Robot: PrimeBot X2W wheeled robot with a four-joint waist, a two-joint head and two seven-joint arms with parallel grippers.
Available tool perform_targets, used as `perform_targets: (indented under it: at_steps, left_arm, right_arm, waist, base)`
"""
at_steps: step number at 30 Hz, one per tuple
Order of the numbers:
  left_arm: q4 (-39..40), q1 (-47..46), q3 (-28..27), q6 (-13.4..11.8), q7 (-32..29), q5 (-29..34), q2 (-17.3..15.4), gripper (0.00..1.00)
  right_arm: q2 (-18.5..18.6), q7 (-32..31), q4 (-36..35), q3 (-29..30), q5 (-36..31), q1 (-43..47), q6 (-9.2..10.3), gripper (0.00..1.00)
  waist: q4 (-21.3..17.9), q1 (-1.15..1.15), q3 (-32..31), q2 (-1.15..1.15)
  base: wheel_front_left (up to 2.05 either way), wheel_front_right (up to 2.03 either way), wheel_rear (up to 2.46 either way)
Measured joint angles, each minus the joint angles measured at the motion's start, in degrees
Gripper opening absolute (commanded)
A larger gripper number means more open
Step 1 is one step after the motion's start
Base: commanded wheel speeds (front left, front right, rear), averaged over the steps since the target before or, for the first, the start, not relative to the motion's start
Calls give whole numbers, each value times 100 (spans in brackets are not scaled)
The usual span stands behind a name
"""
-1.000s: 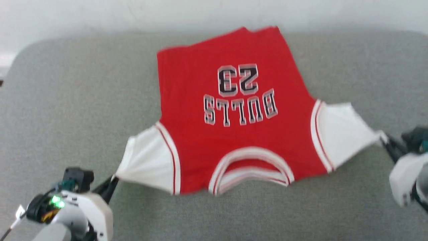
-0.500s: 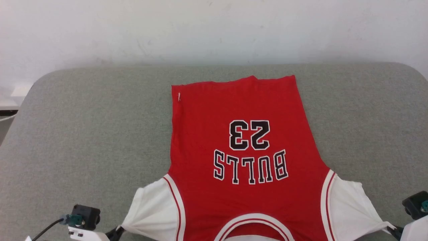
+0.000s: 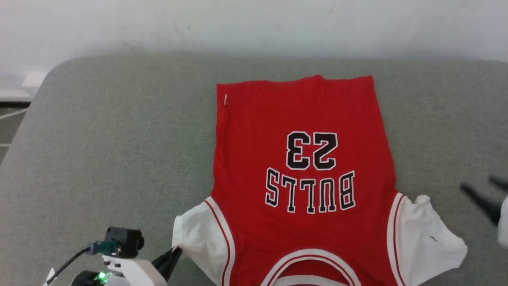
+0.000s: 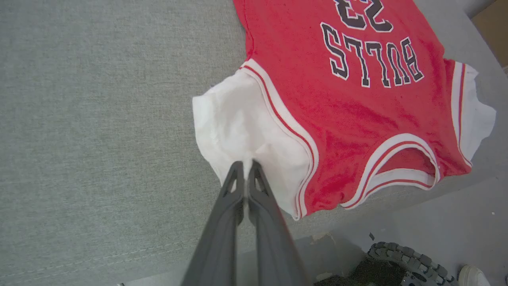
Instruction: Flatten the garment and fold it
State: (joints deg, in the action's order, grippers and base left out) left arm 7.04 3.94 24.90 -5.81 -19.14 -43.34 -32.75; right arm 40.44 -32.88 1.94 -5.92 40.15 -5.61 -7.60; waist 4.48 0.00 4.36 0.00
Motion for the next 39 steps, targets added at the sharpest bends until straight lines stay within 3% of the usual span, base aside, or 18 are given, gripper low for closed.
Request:
perform_targets:
  at_steps: [6,13,18,25,35,36,37,38,39]
  left_arm:
    - [706,-79,79,-259,33,149,252,0]
    - [1069,-345,414,-287,358,442,706,0]
    - [1061,-466,679,-231,572,604,982,0]
    - [1003,-573,982,-172,709,721,1301,0]
    - [809,-666,1089,-121,822,722,1450,0]
    - [787,-670,1083,-121,834,722,1448,0]
    - [766,-675,1071,-121,835,722,1443,0]
    - [746,-682,1061,-121,839,722,1433,0]
    - [734,-686,1050,-121,840,722,1419,0]
  right_arm:
    - [-285,-587,-188,204,-168,-1272,0,100]
    - [-393,-1233,602,75,-622,-3002,1,100]
    - [-163,-1354,1327,-294,-1039,-3908,1,100]
    - [46,-1501,2345,-322,-1393,-4854,0,100]
    - [420,-1522,3045,-591,-1690,-5351,5,100]
    - [431,-1551,3071,-582,-1653,-5378,8,44]
    - [450,-1552,3083,-572,-1615,-5404,7,7]
    - [461,-1547,3083,-577,-1583,-5406,7,0]
    - [459,-1536,3083,-588,-1556,-5405,7,0]
  waist:
    - [235,1,519,0]
    - [631,2,1282,0]
    - [1010,2,1800,0]
    - [1625,1,2371,0]
    - [2252,-2,2980,0]
    - [2287,-2,3014,0]
    - [2315,-2,3041,0]
    - [2329,-2,3055,0]
    - [2329,-2,3054,0]
  base:
    - [0,0,0]
    - [0,0,0]
    - [0,0,0]
    - [0,0,0]
    - [0,0,0]
    - [0,0,0]
    - [0,0,0]
    - [0,0,0]
    - [0,0,0]
